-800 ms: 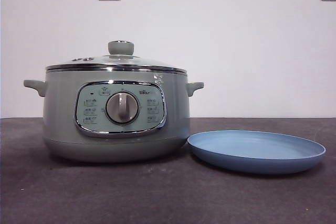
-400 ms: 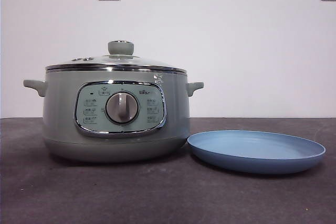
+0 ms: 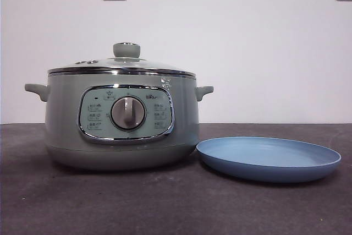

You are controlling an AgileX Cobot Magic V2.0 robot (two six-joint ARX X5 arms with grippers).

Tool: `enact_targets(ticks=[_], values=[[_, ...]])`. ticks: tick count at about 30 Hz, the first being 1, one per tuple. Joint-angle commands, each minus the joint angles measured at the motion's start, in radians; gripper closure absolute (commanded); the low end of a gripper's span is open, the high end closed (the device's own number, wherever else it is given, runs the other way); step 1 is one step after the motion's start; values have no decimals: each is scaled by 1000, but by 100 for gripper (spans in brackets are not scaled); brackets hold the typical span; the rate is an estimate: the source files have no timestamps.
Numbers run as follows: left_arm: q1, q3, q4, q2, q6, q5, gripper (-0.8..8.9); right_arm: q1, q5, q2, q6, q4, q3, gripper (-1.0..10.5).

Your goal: Take the potato out from the steamer,put the potato on the plate,close the lid

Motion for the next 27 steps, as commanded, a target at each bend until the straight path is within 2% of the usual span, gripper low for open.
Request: enact_targets(ticks=[1, 4, 17, 27], values=[[-25, 50, 27, 68, -10, -11, 122, 2, -5, 6, 3, 7, 2, 348], [-59, 117, 60, 164, 10, -25, 122, 2, -6, 11, 3, 8, 2, 348], [-263, 400, 215, 625, 121, -283, 122, 2, -6, 30, 3, 14, 2, 348], [-358, 443, 322, 841, 212, -405, 122, 2, -6, 30, 2, 15, 2, 348]])
